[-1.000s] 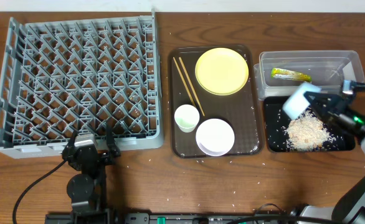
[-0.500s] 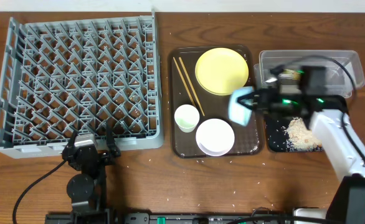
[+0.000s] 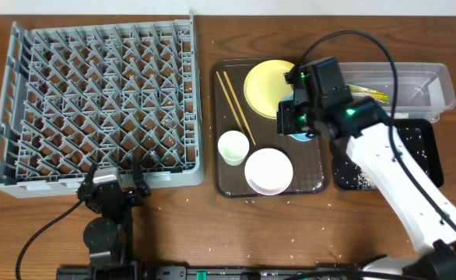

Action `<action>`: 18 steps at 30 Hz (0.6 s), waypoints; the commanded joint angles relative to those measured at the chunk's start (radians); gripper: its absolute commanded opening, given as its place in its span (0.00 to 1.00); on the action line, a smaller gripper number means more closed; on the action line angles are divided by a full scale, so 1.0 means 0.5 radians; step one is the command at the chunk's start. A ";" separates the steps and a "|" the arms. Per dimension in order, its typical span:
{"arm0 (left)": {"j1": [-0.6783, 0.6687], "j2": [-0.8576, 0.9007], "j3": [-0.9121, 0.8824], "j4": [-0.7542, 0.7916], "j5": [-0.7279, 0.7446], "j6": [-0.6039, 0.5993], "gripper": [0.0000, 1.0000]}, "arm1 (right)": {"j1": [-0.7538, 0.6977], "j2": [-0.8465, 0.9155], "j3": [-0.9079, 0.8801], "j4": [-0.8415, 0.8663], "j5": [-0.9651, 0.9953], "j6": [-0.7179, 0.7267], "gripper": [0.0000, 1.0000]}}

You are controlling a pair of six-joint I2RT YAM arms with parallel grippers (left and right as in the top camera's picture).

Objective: Sort waste into correct bins and load items into the dishwasher
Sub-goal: 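Return the emptied blue bowl to the brown tray with right gripper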

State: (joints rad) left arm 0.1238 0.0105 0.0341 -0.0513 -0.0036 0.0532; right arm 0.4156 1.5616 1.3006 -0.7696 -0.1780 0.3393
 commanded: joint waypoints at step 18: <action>0.010 -0.012 -0.060 -0.040 -0.024 0.013 0.88 | 0.016 0.636 0.024 -0.062 0.198 -0.061 0.06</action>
State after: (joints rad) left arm 0.1234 0.0101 0.0341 -0.0513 -0.0036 0.0532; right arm 0.4156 1.8717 1.3006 -0.7982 -0.0887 0.3252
